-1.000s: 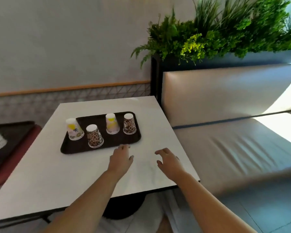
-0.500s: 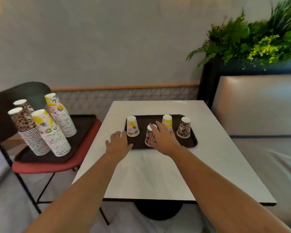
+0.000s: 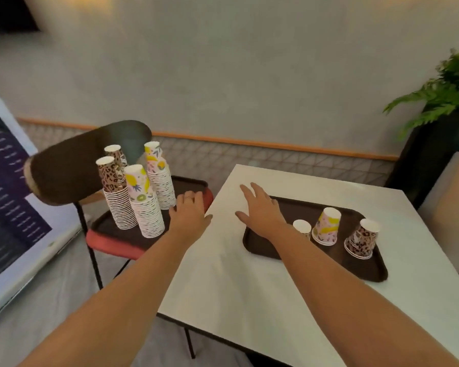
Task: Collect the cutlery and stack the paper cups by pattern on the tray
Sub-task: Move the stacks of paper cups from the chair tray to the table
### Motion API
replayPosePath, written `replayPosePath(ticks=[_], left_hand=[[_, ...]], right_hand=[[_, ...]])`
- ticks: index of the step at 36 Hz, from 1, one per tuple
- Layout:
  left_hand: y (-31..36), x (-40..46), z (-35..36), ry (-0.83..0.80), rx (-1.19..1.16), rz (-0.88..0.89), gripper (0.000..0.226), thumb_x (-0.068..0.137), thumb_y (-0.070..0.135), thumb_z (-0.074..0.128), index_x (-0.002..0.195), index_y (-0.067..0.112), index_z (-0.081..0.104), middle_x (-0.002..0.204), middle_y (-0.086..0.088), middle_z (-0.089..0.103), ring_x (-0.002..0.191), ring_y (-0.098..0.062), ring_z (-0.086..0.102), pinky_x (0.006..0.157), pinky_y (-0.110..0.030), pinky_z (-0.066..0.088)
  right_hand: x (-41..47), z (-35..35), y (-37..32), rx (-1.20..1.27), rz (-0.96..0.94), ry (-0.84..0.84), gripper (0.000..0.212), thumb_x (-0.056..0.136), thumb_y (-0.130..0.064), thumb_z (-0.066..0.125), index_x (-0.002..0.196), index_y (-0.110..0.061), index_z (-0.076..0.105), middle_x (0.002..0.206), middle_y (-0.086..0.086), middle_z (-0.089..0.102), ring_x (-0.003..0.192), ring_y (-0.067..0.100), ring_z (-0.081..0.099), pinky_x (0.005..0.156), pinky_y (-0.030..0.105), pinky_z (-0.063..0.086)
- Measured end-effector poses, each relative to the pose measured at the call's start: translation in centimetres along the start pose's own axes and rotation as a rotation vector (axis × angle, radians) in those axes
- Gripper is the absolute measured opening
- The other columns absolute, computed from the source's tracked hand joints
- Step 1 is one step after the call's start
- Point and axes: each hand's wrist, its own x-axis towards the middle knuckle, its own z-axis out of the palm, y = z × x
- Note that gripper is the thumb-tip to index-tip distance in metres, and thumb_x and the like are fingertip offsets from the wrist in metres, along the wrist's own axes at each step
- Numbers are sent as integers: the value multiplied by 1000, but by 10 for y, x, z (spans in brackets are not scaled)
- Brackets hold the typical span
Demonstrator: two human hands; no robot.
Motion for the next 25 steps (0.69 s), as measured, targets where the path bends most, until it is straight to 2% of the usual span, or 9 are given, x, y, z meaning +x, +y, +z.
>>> replayPosePath(ticks=[6,11,14,18,22,25], left_hand=[[-30,15,5,114,-28,-86,61,90,34,55,141,12,29,147,-10,30,136,-29,25,107,-49,29],[-58,29,12,147,-90,-61,62,89,31,58,141,11,31,146,-11,33,135,-30,27,107,-45,30],[-82,42,19,213,-99,1,61,84,25,64,137,5,39,138,-17,43,130,-34,35,105,-46,33],[-115,60,26,363,-200,44,54,72,10,73,119,-3,51,120,-24,53,113,-43,48,95,-49,40],[-150,80,26,492,-244,-26,57,65,10,77,112,-5,48,116,-23,50,110,-43,46,95,-46,37],[-176,98,31,502,-366,-112,69,62,13,81,117,-6,43,123,-24,45,115,-41,40,97,-45,34]], right_hand=[[36,13,-32,21,-80,28,64,94,-37,46,147,-19,14,155,9,10,142,28,15,109,47,24],[58,30,-57,71,-111,25,65,94,-35,48,148,-20,15,155,7,12,140,28,20,109,47,24],[76,41,-76,104,-131,38,65,93,-34,49,148,-20,17,155,6,13,139,28,24,109,47,26],[104,56,-105,167,-140,88,64,91,-33,52,147,-19,22,153,6,20,137,27,29,108,45,27],[136,70,-136,224,-145,129,63,89,-31,55,144,-17,28,147,6,29,132,26,35,105,47,35],[160,79,-160,289,-155,158,59,89,-28,57,141,-15,32,141,7,36,126,28,41,99,48,40]])
